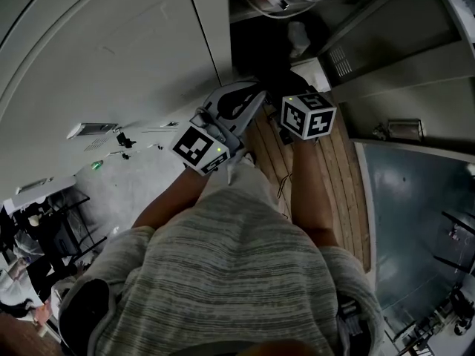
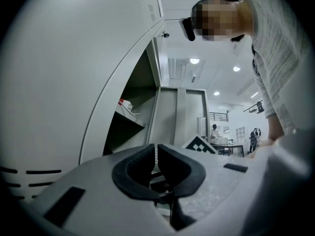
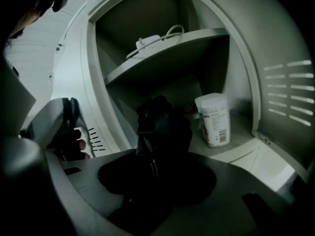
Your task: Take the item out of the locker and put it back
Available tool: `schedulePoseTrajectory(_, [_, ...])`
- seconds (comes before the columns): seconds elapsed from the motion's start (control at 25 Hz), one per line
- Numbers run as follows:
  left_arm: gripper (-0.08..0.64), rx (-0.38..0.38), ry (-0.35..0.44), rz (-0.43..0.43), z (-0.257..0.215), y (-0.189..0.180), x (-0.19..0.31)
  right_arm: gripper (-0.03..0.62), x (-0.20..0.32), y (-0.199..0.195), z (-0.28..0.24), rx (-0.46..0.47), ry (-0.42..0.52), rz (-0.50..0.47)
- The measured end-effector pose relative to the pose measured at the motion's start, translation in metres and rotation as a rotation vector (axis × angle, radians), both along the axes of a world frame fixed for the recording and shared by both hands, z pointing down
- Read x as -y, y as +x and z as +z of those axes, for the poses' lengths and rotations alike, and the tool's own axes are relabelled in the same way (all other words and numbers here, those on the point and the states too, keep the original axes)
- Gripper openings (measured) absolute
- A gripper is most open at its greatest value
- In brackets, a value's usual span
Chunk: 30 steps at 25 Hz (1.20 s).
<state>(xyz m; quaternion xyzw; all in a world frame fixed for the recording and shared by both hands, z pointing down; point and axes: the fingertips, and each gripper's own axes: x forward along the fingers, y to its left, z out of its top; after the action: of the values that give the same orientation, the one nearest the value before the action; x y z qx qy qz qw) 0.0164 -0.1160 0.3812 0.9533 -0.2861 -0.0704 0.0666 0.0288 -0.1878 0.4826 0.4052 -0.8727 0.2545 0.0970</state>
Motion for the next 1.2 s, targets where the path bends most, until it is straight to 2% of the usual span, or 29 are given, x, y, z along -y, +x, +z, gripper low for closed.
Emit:
schedulePoseTrajectory(0.36, [0.012, 0.011, 0.006, 0.061, 0.0, 0.007, -0.01, 0.206, -0.028, 0.014, -0.027, 0.087, 0.088, 0.018])
schedulePoseTrajectory(0.6, [0.012, 0.005, -0.001, 0.105, -0.004, 0.007, -0.02, 0.206, -0.051, 0.027, -0.038, 0.121, 0.1, 0.059])
schedulePoseTrajectory(0.92, [0.012, -0.017, 0.012, 0.157, -0.015, 0.016, -0.028, 0.206, -0.097, 0.043, -0.043, 0.109, 0.114, 0.089])
schedulePoseTrajectory(1.2, [0.012, -0.035, 0.036, 0.214, -0.029, 0.026, -0.038, 0.206, -0.139, 0.073, -0.062, 0.139, 0.164, 0.193])
